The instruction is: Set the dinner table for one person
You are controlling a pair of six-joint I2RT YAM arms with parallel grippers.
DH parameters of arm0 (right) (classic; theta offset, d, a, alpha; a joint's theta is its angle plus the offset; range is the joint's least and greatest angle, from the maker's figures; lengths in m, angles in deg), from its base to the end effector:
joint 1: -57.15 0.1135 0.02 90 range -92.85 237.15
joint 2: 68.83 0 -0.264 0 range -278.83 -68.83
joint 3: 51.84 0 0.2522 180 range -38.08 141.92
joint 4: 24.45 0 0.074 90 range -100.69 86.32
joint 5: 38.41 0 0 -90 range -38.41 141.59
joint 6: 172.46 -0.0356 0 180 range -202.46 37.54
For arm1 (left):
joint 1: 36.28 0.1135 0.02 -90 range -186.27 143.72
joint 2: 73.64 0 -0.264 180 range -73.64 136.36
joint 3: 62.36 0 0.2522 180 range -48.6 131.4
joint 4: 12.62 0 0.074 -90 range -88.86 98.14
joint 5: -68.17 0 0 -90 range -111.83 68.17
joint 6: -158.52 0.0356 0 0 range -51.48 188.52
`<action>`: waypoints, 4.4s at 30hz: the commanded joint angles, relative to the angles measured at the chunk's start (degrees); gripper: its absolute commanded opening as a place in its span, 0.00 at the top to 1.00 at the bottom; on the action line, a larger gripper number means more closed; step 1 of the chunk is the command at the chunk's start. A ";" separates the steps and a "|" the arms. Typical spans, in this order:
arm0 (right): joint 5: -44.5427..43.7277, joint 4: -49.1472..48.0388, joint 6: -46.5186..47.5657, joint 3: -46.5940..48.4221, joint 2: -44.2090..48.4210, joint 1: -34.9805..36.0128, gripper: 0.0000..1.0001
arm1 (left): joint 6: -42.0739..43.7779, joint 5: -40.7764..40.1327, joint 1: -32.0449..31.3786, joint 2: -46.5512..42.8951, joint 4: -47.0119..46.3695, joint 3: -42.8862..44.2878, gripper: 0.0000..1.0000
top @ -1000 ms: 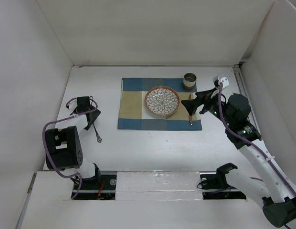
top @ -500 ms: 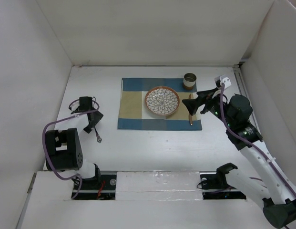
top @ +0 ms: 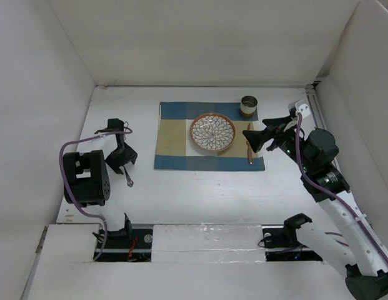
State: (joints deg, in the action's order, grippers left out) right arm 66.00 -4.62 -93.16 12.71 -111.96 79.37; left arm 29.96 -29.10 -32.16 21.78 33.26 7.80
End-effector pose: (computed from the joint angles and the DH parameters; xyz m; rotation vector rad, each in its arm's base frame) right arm 0.1545 0.0727 0.3891 -0.3599 1.5386 0.6464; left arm 0.3072 0.0266 0.1653 -1.0427 2.5880 0.0321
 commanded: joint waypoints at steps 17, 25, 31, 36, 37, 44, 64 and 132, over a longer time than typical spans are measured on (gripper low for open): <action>1.05 0.70 1.38 1.42 1.21 -1.12 0.00 | 0.96 -9.32 -1.82 2.77 5.58 3.18 1.00; -0.87 0.70 1.38 1.42 0.07 -1.65 0.00 | 13.68 -0.07 -2.89 -13.32 -1.07 11.79 1.00; -2.11 3.86 1.38 4.40 -1.07 -2.17 0.00 | 15.98 10.95 -12.34 -7.10 -2.14 19.53 1.00; -2.72 6.84 0.86 5.55 -1.07 -2.18 0.00 | 15.46 7.18 -22.40 3.62 -0.48 26.48 1.00; -2.73 6.85 1.38 5.55 -0.47 -2.18 0.00 | 14.76 7.18 -22.40 6.94 -0.48 27.09 1.00; -4.75 8.52 1.91 5.55 0.07 -2.18 0.00 | 14.57 6.39 -23.81 16.19 2.77 34.65 1.00; -5.80 9.05 2.96 5.55 -2.22 -2.18 0.00 | 16.15 6.65 -24.86 22.71 6.46 38.52 1.00; -4.75 10.11 4.55 5.55 -2.74 -2.18 0.00 | 14.66 3.58 -26.97 22.63 7.70 36.94 0.70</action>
State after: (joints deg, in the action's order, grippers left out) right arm 61.00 5.96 -89.45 15.83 -115.04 77.47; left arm 45.30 -24.77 -58.82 47.38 39.76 45.59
